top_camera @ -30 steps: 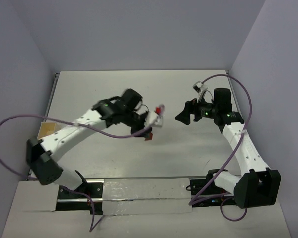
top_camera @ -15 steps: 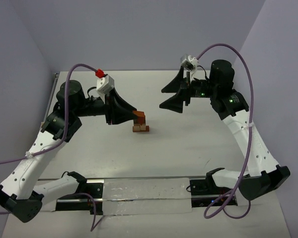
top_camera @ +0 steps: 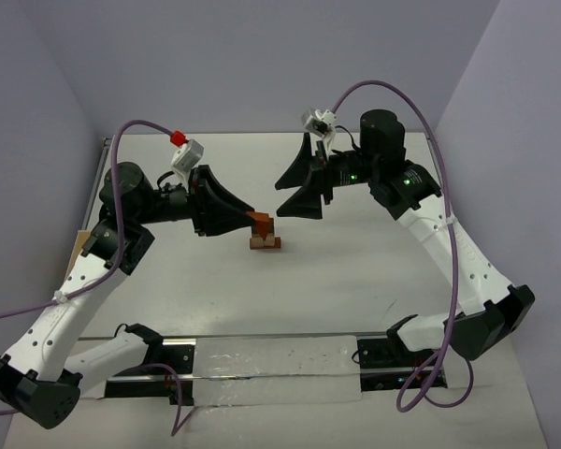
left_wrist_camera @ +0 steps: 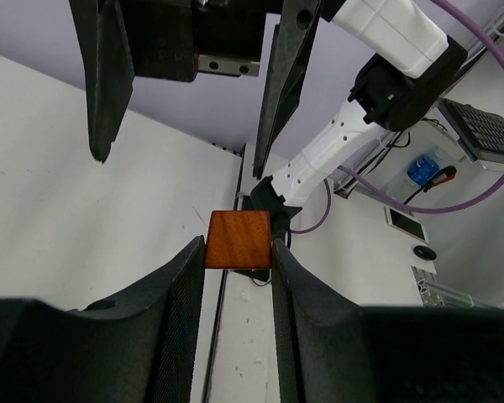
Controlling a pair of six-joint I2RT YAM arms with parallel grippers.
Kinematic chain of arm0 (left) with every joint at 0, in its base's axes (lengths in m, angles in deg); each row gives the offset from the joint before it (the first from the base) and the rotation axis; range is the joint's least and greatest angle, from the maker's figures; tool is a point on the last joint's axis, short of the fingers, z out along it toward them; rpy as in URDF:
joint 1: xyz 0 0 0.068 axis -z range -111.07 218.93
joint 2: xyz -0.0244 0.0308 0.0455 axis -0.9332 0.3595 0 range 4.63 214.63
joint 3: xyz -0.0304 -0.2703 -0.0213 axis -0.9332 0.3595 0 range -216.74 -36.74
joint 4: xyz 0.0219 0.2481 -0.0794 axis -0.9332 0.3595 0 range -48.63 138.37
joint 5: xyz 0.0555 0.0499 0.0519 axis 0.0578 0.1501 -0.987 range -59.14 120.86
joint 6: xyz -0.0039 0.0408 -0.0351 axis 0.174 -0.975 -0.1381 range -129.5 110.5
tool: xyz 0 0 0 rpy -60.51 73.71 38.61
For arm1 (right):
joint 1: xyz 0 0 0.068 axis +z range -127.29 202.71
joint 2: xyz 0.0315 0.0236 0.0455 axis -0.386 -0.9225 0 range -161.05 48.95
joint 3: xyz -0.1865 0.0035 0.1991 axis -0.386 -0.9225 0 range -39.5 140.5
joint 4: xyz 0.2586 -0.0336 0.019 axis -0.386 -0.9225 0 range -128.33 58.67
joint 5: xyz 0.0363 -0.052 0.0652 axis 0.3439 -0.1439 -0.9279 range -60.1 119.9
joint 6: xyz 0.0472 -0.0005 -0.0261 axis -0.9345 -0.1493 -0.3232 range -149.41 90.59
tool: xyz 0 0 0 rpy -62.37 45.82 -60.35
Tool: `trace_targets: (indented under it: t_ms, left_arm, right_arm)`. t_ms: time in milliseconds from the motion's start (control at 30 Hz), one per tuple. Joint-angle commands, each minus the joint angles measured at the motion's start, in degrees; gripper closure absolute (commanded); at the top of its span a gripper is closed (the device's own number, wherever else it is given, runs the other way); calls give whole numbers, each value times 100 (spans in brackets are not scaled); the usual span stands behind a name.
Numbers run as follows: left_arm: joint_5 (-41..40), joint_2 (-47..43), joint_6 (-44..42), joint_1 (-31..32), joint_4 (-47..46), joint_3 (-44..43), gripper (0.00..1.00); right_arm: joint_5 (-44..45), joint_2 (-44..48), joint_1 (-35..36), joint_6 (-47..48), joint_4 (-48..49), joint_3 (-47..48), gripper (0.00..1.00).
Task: Build the wood block tower
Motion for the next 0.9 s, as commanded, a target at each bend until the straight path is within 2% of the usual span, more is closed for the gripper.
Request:
trace_targets:
  t_ms: [0,333,533,667,867]
  left_arm:
    - [134,-71,321,-56,-563,75,100]
    - [153,-35,417,-83,-735,180,100]
    - [119,-52,418,-101,-736,214,100]
    - [79,-67,361,-92,-678,242,100]
    - [0,-75,260,-110,-607,264,100]
  right_arm:
    - [-125,-52,140,-253,302,7,11]
    - [-200,-134,409,-206,312,14,21]
    - [-252,-160,538,-195,285,-53,23]
    - [-290,-160,597,-197,287,-92,30]
    - [-335,-173,658,-214,278,-74,46]
